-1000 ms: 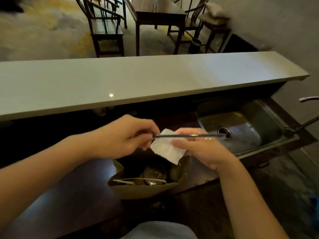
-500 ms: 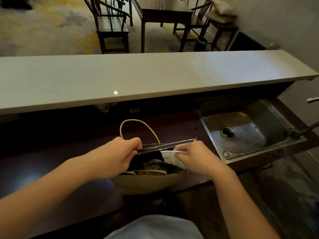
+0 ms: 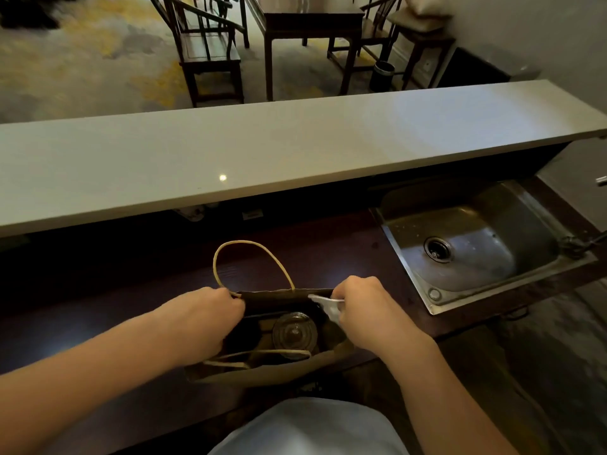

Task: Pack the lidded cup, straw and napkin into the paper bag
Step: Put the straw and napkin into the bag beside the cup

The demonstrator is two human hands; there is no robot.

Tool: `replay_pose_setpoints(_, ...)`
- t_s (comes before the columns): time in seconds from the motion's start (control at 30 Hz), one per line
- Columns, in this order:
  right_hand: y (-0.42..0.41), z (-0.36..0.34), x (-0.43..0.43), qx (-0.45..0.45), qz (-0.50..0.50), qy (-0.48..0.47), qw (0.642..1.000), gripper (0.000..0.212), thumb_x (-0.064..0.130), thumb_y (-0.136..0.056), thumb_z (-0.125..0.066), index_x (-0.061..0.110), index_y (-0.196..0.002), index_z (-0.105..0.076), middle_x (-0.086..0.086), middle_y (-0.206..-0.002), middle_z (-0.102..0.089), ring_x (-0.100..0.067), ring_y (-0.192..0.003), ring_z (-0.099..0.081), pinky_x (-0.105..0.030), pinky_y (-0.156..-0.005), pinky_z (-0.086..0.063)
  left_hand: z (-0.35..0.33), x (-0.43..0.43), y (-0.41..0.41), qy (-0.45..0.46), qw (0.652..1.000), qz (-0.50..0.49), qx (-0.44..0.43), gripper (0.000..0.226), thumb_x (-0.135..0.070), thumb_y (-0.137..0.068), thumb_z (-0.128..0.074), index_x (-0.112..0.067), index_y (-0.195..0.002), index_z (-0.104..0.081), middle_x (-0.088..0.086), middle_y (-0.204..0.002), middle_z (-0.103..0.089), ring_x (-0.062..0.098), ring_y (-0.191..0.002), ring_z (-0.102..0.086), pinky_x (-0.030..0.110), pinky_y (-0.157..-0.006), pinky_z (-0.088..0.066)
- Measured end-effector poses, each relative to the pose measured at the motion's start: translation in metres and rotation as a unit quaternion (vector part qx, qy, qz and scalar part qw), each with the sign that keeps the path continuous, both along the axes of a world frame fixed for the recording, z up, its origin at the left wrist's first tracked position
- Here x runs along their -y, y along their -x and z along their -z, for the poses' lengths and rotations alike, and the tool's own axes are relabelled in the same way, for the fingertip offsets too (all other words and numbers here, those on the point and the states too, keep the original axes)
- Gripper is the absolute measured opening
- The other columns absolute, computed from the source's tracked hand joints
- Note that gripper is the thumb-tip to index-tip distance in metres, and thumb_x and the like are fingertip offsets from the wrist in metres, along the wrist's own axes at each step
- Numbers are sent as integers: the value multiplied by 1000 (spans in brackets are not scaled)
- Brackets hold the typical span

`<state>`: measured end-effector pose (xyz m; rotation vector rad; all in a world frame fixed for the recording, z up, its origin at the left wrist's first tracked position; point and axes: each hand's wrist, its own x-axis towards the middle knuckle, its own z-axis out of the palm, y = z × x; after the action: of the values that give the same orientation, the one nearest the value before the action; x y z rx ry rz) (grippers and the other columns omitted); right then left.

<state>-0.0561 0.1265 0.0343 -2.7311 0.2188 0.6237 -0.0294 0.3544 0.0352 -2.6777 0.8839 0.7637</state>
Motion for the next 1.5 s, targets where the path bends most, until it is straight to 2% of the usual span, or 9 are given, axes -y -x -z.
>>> replay_pose_setpoints(0.2, -5, 1, -10, -68, -67, 37, 995, 13, 31, -86, -67, 20, -81, -61, -3, -74, -50, -15, -55, -48, -26, -45, -40, 33, 43, -6, -86, 996, 24, 16, 30, -8, -98, -46, -10, -127, -55, 7, -121, -65, 23, -104, -65, 32, -83, -54)
replay_pose_setpoints(0.5, 12, -5, -24, -110, -149, -14, 983, 19, -3, -84, -60, 9, -100, -62, -9, -85, -51, -26, -77, -51, -42, -73, -55, 96, 81, -19, -249, 960, 125, 8, 42, -9, -102, -38, -4, -144, -40, 19, -149, -41, 38, -133, -43, 48, -99, -45)
replay_pose_setpoints(0.63, 10, 0, -20, -106, -149, -11, 983, 25, -5, -84, -57, 13, -72, -45, -2, -71, -38, -26, -73, -48, -35, -64, -47, 111, 79, -29, -187, 976, 107, 17, 36, -1, -98, -42, -4, -133, -53, 17, -140, -52, 35, -126, -52, 43, -98, -50)
replay_pose_setpoints(0.8, 5, 4, -17, -117, -163, -15, 980, 28, -2, -85, -59, 14, -70, -42, -1, -67, -37, -19, -57, -41, -29, -51, -39, 115, 73, -31, -52, 998, 34, -18, 34, -2, -98, -42, -7, -128, -58, 14, -134, -59, 33, -120, -59, 44, -96, -52)
replay_pose_setpoints(1.03, -9, 9, -13, -147, -171, -17, 974, 49, 34, -87, -69, 16, -56, -35, -2, -59, -35, -16, -47, -31, -26, -42, -27, 93, 49, -18, 99, 992, 6, -78, 43, -10, -97, -48, -17, -140, -46, 9, -141, -53, 27, -128, -52, 38, -105, -42)
replay_pose_setpoints(1.17, -21, 10, -11, -166, -170, -13, 971, 22, 30, -88, -66, 8, -89, -66, -1, -68, -48, -18, -60, -50, -31, -59, -47, 69, 49, -13, 103, 984, -36, -141, 50, -13, -91, -54, -22, -140, -48, 7, -137, -55, 29, -121, -56, 37, -99, -47)
replay_pose_setpoints(1.23, -26, 13, -8, -152, -154, -7, 976, 22, 30, -89, -65, 11, -100, -67, -2, -75, -53, -18, -62, -55, -31, -59, -50, 51, 47, -13, 127, 975, -49, -173, 24, -25, -98, -49, -20, -115, -64, 3, -113, -67, 22, -100, -63, 32, -84, -50)
replay_pose_setpoints(1.37, -37, 17, -4, -91, -124, 9, 988, 15, 17, -90, -58, 11, -103, -64, -7, -87, -56, -22, -66, -58, -28, -50, -46, 15, 39, 0, 198, 930, -109, -291, 45, -51, -100, -37, -28, -64, -52, -8, -59, -52, 8, -54, -50, 24, -59, -39)
replay_pose_setpoints(1.5, -54, 11, -13, -84, -121, -2, 989, 21, 24, -94, -53, 6, -101, -61, -7, -84, -57, -23, -66, -57, -31, -55, -45, 14, 29, 23, 135, 972, -39, -190, 59, -77, -86, -34, -24, -86, -60, -2, -77, -66, 17, -69, -62, 32, -61, -46)
